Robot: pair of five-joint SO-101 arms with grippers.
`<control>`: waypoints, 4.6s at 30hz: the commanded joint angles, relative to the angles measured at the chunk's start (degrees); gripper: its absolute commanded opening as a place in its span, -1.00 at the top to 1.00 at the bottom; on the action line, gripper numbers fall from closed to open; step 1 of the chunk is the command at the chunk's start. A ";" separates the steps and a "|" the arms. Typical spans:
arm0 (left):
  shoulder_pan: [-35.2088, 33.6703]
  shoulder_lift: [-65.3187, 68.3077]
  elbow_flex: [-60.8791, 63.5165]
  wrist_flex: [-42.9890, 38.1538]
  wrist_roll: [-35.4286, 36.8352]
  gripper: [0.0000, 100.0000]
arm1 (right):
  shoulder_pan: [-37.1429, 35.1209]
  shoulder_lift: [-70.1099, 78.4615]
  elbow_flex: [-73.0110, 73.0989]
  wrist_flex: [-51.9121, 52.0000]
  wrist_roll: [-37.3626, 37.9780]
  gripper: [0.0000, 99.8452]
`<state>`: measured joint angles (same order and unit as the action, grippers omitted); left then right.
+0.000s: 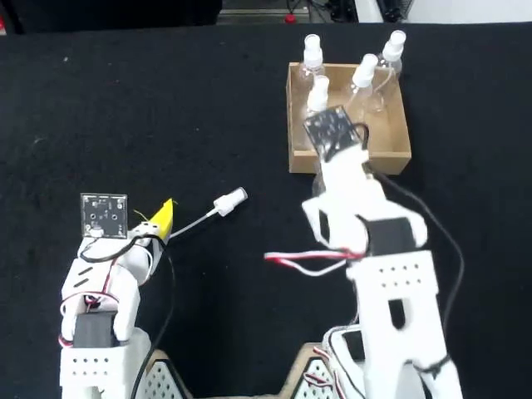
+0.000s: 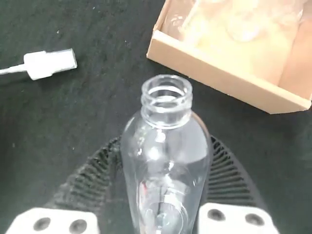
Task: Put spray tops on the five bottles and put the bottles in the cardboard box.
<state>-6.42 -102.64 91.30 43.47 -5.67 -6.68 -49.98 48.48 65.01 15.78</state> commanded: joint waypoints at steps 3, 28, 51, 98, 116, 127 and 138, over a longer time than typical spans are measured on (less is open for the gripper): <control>1.10 6.42 -8.13 0.70 -2.37 0.49 | -1.05 -7.52 6.20 -5.98 -5.80 0.67; 20.53 76.75 -52.53 5.54 -8.00 0.48 | -0.70 -33.54 19.65 -6.07 -7.47 0.67; 20.35 109.80 -73.45 5.54 -18.55 0.49 | -1.05 -33.98 20.88 -5.98 -7.47 0.67; 16.66 68.04 -96.57 30.42 1.58 0.85 | -17.23 -34.15 21.05 -10.90 -11.60 0.67; 26.15 52.31 -96.57 15.65 1.67 0.86 | -28.92 -53.41 39.69 -46.86 -16.62 0.67; 32.84 52.31 -95.08 11.69 1.14 0.86 | -32.97 -59.74 47.34 -46.33 -16.70 0.67; 36.18 52.31 -84.44 4.22 9.23 0.86 | -32.88 -59.82 47.08 -45.45 -16.70 0.67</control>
<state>27.60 -49.71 3.74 54.02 0.66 -39.03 -102.99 96.31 19.38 -0.57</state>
